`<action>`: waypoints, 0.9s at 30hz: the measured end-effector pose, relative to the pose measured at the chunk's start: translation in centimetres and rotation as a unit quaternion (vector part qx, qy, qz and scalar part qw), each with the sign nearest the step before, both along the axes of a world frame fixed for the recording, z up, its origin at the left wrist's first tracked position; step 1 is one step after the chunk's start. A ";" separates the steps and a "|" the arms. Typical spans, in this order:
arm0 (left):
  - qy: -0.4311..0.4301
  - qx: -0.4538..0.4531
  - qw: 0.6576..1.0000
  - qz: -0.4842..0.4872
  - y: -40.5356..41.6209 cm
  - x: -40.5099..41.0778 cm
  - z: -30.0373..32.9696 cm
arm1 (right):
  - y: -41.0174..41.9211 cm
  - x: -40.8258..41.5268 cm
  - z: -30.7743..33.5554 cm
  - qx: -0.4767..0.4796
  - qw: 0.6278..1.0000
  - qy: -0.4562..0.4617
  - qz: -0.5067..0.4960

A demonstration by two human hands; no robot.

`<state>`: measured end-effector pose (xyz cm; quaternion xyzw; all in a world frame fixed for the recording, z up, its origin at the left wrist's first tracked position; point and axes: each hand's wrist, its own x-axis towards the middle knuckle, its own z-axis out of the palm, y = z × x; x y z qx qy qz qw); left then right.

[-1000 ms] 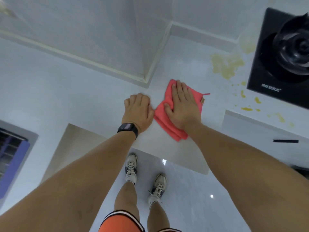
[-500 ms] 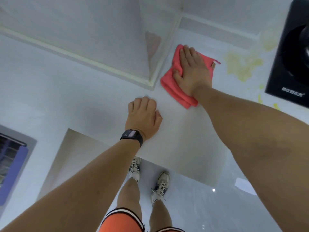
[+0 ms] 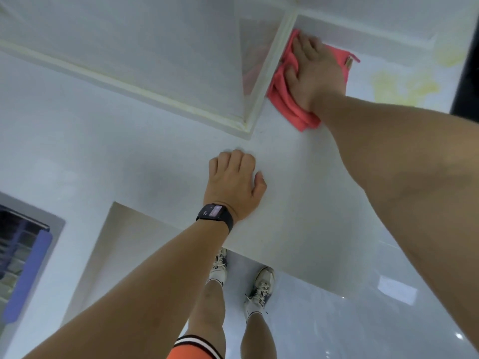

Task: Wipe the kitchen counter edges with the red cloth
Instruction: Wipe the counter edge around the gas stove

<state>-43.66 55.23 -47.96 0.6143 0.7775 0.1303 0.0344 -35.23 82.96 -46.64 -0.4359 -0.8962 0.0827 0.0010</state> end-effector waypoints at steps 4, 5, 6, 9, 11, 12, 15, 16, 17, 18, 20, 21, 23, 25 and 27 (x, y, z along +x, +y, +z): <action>-0.008 0.013 1.000 -0.003 -0.1 -0.1 0.0 | -1.4 -0.1 0.6 0.007 1.000 -0.014 -0.024; -0.007 0.022 1.000 -0.006 -0.2 -0.1 -0.1 | -2.1 -0.2 0.6 0.007 0.999 -0.015 -0.032; -0.008 0.027 1.000 -0.008 -0.2 0.0 -0.2 | -3.0 -0.2 0.5 0.006 0.999 -0.014 -0.040; -0.008 0.020 1.000 0.011 -0.2 0.1 0.1 | -7.2 -0.4 0.6 -0.009 0.999 -0.003 -0.037; -0.009 0.017 1.000 0.021 -0.3 0.0 0.2 | -10.2 0.1 0.7 -0.022 1.000 -0.001 -0.022; -0.006 0.020 1.000 0.023 -0.4 -0.1 0.2 | -11.5 0.6 0.6 -0.025 1.000 0.001 -0.010; -0.010 0.025 0.999 0.033 -0.4 -0.1 0.1 | -14.8 2.9 0.5 -0.034 0.999 -0.005 0.031; -0.013 0.025 0.999 0.038 -0.5 -0.1 0.3 | -15.7 3.7 0.5 -0.034 0.999 -0.009 0.041; -0.015 0.023 0.999 0.041 -0.6 -0.1 0.3 | -16.5 4.6 0.3 -0.032 0.998 -0.012 0.047; -0.018 0.021 0.999 0.039 -0.7 -0.1 0.5 | -17.2 5.3 0.2 -0.029 0.998 -0.014 0.048; -0.039 0.017 0.999 0.013 -0.6 0.0 1.0 | -18.9 7.2 0.1 -0.028 0.999 -0.021 0.041; -0.047 0.013 0.999 -0.008 -0.6 -0.1 1.1 | -19.8 8.3 0.1 -0.028 0.999 -0.022 0.036; -0.047 0.001 0.998 -0.038 -0.6 0.0 1.3 | -21.5 10.7 -0.1 -0.031 0.999 -0.020 0.023; -0.041 -0.002 0.998 -0.049 -0.6 0.1 1.2 | -22.7 13.0 -0.3 -0.035 0.999 -0.015 0.009; -0.042 -0.001 0.998 -0.049 -0.6 0.7 1.5 | -23.7 15.5 -0.3 -0.040 0.999 -0.010 -0.013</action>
